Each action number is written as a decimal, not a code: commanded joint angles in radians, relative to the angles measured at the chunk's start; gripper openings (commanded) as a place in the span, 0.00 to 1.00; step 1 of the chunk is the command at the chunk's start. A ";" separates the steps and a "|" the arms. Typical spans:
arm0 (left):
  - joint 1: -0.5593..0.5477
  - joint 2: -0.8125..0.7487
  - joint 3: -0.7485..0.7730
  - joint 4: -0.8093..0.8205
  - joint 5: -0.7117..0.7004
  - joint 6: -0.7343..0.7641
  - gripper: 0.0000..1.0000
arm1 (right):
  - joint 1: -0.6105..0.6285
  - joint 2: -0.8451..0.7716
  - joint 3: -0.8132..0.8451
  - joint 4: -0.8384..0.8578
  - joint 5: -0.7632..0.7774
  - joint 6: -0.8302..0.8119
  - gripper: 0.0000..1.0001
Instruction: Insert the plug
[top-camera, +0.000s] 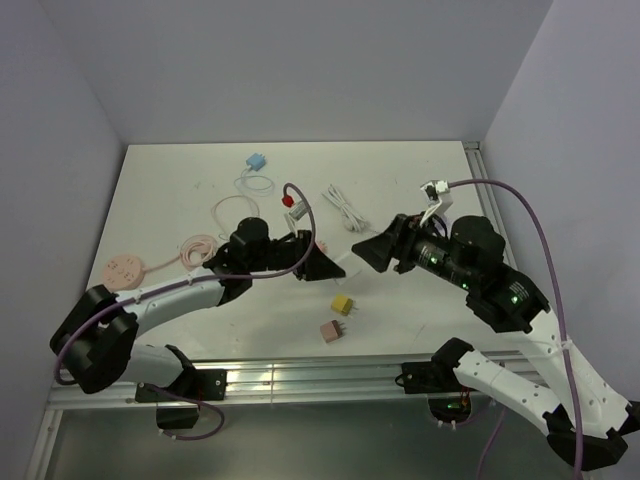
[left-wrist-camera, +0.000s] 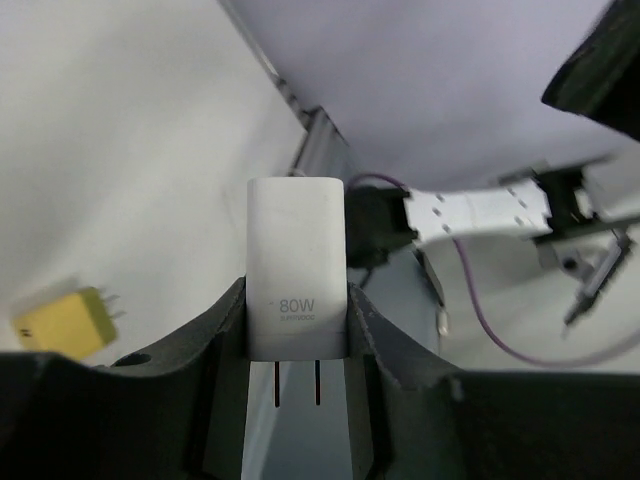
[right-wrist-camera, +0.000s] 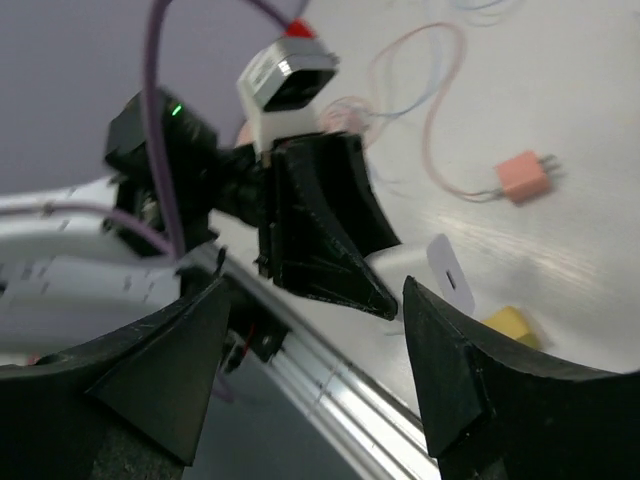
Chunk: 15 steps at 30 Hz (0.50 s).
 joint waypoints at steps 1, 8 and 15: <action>-0.005 -0.117 -0.036 0.210 0.204 -0.054 0.00 | 0.002 -0.037 -0.030 0.106 -0.320 -0.161 0.76; -0.006 -0.243 -0.078 0.267 0.311 -0.058 0.00 | 0.003 -0.033 -0.113 0.158 -0.543 -0.189 0.71; -0.011 -0.355 -0.078 0.182 0.319 0.020 0.00 | 0.005 -0.086 -0.208 0.296 -0.667 -0.146 0.65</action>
